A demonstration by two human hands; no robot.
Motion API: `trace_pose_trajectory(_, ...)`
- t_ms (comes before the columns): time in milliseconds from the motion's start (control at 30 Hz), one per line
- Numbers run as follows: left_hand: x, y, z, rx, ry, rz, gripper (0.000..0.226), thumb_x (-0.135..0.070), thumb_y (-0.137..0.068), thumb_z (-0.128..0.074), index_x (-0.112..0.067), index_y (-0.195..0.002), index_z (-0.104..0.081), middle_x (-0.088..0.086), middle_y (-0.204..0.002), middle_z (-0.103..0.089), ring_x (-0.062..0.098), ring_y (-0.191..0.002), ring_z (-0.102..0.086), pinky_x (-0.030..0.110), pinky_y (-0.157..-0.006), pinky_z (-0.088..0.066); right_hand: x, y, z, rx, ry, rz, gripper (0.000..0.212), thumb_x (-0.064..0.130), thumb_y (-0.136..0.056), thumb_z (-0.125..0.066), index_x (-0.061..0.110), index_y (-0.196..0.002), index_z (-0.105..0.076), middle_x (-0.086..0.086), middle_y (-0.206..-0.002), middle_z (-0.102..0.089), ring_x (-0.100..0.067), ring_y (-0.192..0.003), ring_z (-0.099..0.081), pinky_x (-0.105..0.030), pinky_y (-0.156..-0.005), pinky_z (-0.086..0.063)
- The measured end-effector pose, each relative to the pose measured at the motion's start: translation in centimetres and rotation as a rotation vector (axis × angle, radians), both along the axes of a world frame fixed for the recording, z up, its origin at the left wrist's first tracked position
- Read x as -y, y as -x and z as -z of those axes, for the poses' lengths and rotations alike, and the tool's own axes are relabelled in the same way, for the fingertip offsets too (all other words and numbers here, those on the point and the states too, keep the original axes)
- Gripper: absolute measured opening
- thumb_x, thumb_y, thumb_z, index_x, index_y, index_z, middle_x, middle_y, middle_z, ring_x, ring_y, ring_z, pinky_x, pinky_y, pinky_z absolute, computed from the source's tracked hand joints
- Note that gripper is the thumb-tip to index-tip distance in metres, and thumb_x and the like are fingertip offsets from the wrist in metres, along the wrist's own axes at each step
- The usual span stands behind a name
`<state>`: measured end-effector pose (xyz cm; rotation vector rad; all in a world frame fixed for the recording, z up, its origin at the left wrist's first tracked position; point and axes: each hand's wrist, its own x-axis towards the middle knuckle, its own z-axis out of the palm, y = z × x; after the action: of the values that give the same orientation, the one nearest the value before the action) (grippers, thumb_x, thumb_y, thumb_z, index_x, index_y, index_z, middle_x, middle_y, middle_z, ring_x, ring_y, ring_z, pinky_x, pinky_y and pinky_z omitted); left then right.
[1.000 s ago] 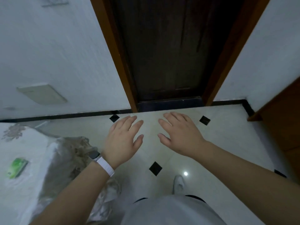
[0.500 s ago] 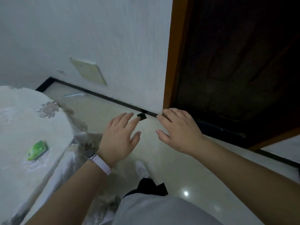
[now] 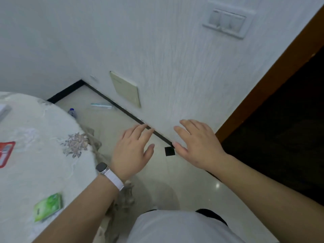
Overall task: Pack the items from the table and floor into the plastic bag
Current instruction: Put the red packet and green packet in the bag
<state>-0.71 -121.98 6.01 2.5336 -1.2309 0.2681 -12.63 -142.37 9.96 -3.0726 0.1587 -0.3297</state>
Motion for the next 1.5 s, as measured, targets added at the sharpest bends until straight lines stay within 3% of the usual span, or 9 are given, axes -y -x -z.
trace_pose_trajectory(400,2.5,-13.1,0.4,-0.059,-0.139,-0.346,0.048,-0.041,-0.086,-0.051,-0.018,-0.126,-0.061,0.009,-0.131,-0.06,0.033,-0.12,-0.055,0.044,-0.096,-0.045,7.1,-22.3,2.1,-0.061,-0.097,-0.236,0.056,0.05,-0.089,-0.039,0.013,-0.125,-0.061,-0.012,-0.13,-0.059,-0.032,-0.117,-0.053,-0.044,-0.095,-0.043)
trace_pose_trajectory(633,3.5,-19.1,-2.8,-0.073,-0.135,-0.667,0.048,-0.041,-0.087,-0.049,-0.018,-0.127,-0.06,0.008,-0.133,-0.059,0.031,-0.12,-0.056,0.045,-0.097,-0.046,7.3,-35.0,2.2,-0.032,-0.142,-0.577,0.052,0.048,-0.087,-0.043,0.011,-0.119,-0.062,-0.011,-0.122,-0.061,-0.031,-0.108,-0.056,-0.041,-0.088,-0.044)
trace_pose_trajectory(1000,-5.2,-17.9,-1.8,-0.16,-0.121,-1.182,0.048,-0.041,-0.09,-0.049,-0.018,-0.13,-0.06,0.009,-0.136,-0.059,0.032,-0.125,-0.053,0.049,-0.101,-0.044,-5.6,-43.9,3.1,-0.13,-0.146,-1.071,0.047,0.048,-0.086,-0.045,0.013,-0.109,-0.065,-0.01,-0.11,-0.065,-0.031,-0.1,-0.059,-0.042,-0.085,-0.048)
trace_pose_trajectory(1267,-14.6,-16.2,2.9,-0.235,0.044,-1.484,0.048,-0.041,-0.089,-0.049,-0.015,-0.127,-0.063,0.01,-0.131,-0.062,0.032,-0.122,-0.056,0.047,-0.098,-0.046,-18.1,-48.9,4.6,-0.239,0.01,-1.234,0.051,0.051,-0.088,-0.041,0.018,-0.12,-0.064,-0.006,-0.125,-0.062,-0.029,-0.11,-0.059,-0.042,-0.089,-0.048)
trace_pose_trajectory(1500,-23.7,-13.7,4.8,-0.252,0.09,-1.722,0.05,-0.04,-0.086,-0.048,-0.013,-0.123,-0.065,0.013,-0.124,-0.065,0.035,-0.114,-0.059,0.047,-0.092,-0.048,-29.3,-51.2,6.2,-0.291,0.093,-1.364,0.051,0.05,-0.089,-0.045,0.015,-0.12,-0.064,-0.008,-0.127,-0.062,-0.03,-0.113,-0.058,-0.044,-0.089,-0.049)
